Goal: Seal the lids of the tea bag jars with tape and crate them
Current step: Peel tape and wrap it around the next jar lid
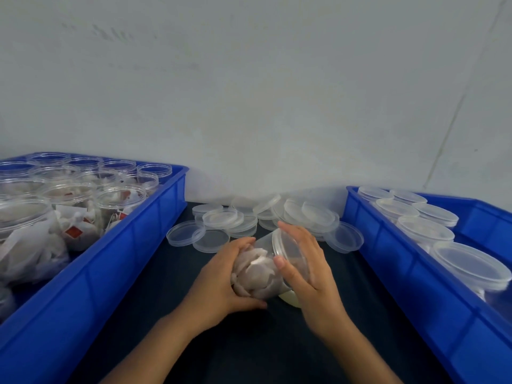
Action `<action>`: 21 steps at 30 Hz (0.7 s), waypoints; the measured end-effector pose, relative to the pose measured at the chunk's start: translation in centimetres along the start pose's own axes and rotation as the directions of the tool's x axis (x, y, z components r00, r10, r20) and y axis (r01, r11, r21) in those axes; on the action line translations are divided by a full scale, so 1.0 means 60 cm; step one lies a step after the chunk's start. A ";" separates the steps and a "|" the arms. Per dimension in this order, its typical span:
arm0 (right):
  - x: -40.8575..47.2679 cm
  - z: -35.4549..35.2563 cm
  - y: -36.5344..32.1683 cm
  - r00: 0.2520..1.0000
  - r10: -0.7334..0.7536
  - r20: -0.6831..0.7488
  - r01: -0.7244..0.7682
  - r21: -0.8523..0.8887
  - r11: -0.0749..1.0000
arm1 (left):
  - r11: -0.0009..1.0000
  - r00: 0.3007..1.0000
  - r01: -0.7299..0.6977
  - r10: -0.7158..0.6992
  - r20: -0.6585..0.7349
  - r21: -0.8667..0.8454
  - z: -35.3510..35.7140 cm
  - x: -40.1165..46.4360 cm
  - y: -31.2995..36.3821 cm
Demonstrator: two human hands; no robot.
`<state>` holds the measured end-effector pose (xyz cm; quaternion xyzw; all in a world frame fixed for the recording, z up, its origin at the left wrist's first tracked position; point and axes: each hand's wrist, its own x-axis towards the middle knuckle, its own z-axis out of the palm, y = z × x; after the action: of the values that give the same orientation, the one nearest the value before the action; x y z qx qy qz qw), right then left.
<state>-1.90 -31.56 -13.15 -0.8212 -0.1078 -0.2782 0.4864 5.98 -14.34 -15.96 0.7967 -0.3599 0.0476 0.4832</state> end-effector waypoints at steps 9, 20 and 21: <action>-0.006 -0.041 0.055 0.973 0.221 0.072 -0.172 -0.417 0.893 | 0.966 0.914 0.192 -0.241 -0.327 -0.174 0.021 -0.004 -0.036; -0.012 -0.021 0.065 0.945 0.326 0.016 -0.268 -0.530 0.804 | 0.953 0.913 0.227 -0.281 -0.297 -0.203 0.021 -0.007 -0.026; -0.011 -0.020 0.062 0.936 0.352 -0.019 -0.327 -0.424 0.845 | 0.954 0.916 0.218 -0.272 -0.294 -0.204 0.021 -0.007 -0.023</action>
<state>-1.21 -34.40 -15.81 -0.9204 0.0873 -0.1797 0.3359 6.19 -14.76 -17.83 0.7740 -0.1769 0.0843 0.6021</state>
